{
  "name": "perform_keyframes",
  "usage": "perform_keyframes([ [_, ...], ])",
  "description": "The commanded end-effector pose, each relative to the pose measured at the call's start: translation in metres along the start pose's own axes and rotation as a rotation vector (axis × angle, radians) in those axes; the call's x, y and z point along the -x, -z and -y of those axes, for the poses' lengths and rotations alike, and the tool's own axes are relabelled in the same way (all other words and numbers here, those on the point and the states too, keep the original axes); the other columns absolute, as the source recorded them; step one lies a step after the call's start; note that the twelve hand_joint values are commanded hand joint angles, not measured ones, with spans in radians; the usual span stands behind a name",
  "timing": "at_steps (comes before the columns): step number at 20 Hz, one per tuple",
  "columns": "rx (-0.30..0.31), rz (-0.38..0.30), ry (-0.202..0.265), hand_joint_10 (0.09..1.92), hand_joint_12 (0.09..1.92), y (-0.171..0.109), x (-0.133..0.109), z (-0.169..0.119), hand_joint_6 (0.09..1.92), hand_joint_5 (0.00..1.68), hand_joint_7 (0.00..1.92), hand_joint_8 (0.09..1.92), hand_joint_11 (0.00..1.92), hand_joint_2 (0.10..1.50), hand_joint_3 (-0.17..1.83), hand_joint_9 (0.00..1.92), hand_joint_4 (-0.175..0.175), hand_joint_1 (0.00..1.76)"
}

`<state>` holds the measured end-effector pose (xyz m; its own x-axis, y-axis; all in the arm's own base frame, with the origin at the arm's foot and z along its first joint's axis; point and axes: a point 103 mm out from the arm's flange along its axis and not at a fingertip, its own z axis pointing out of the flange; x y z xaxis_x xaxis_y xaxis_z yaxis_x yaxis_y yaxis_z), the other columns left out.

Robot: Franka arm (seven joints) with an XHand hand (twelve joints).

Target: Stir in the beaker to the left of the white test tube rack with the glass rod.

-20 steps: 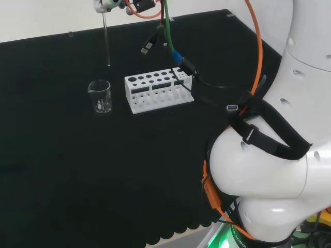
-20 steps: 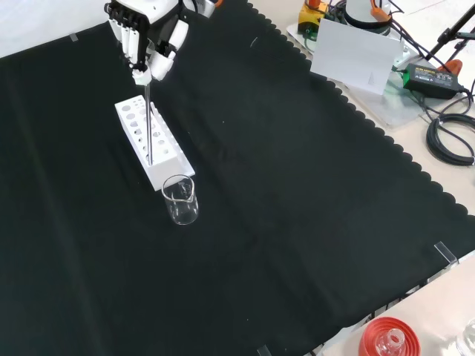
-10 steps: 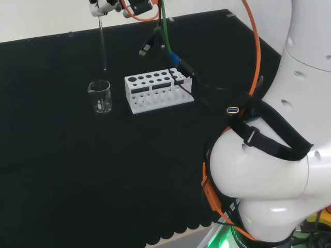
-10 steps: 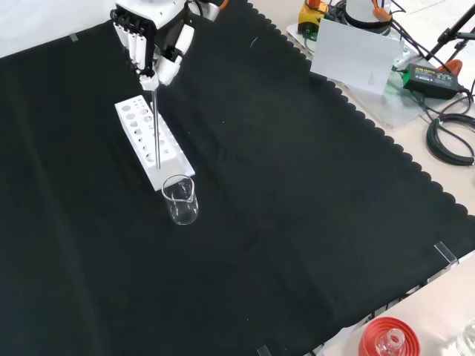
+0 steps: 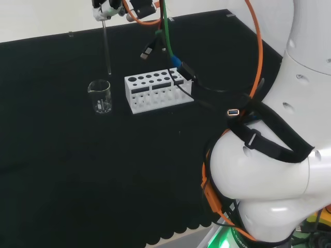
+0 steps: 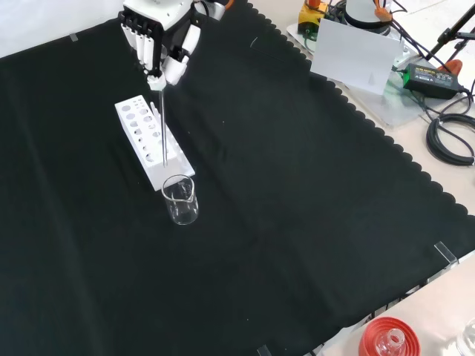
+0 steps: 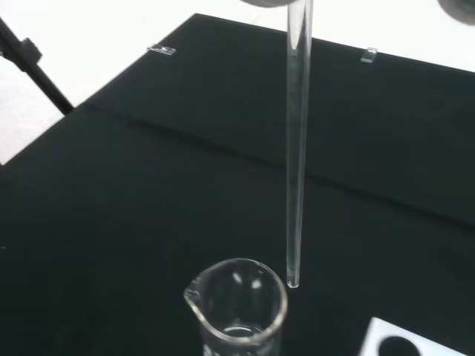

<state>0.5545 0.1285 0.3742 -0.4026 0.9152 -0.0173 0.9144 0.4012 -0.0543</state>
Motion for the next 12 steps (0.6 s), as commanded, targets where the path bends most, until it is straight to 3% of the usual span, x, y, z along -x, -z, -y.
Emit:
perform_keyframes([
  [1,-0.005,-0.005,0.042,0.37,0.54,-0.0033,-0.0248,-0.0126,0.29,1.3,1.42,0.52,1.68,1.05,-0.17,1.81,-0.175,1.33],
  [12,-0.023,-0.011,0.071,0.36,0.54,-0.0127,-0.029,-0.0148,0.29,1.3,1.42,0.52,1.68,1.05,-0.17,1.81,-0.175,1.33],
])
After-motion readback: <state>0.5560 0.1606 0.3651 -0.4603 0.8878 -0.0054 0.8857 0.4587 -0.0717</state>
